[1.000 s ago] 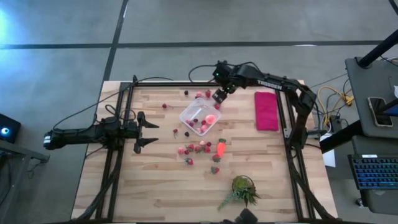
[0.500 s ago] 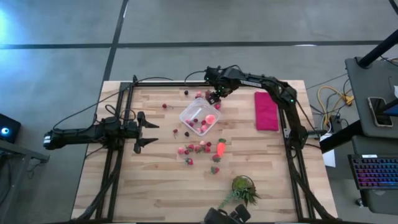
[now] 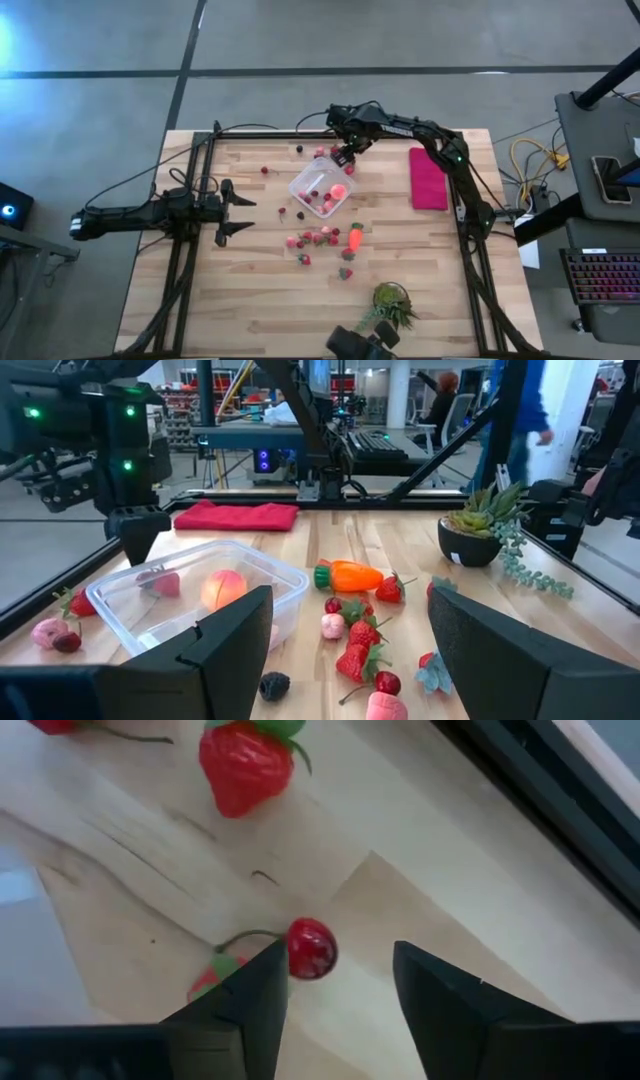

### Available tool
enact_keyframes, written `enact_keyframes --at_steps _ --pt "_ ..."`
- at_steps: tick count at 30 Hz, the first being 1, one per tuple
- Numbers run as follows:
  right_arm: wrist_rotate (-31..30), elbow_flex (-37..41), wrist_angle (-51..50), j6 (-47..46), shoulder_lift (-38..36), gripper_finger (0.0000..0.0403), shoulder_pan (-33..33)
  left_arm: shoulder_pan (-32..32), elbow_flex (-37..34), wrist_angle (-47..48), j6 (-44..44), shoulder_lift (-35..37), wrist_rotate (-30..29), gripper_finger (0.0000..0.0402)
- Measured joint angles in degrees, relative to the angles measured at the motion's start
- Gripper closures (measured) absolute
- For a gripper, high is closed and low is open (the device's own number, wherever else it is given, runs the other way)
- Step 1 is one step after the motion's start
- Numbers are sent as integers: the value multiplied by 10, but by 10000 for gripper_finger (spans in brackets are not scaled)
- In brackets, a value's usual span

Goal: Pick and placing Produce into tupperware
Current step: Put the red cherry into the transparent container

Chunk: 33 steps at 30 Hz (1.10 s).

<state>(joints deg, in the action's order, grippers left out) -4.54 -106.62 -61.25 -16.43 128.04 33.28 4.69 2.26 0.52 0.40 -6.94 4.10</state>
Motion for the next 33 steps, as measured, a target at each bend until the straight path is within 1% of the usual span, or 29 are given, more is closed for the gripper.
enact_keyframes --at_steps 4,10,22,33 --pt "1 6 -1 4 0 240 -1 0 0 0 0 -2 0 146" --pt "2 2 2 33 -1 249 -4 0 0 0 0 -2 0 146" --pt "0 0 2 47 -1 264 -4 0 0 0 0 -2 0 146" --pt "0 0 1 60 -1 267 -4 0 0 0 0 -2 0 146"
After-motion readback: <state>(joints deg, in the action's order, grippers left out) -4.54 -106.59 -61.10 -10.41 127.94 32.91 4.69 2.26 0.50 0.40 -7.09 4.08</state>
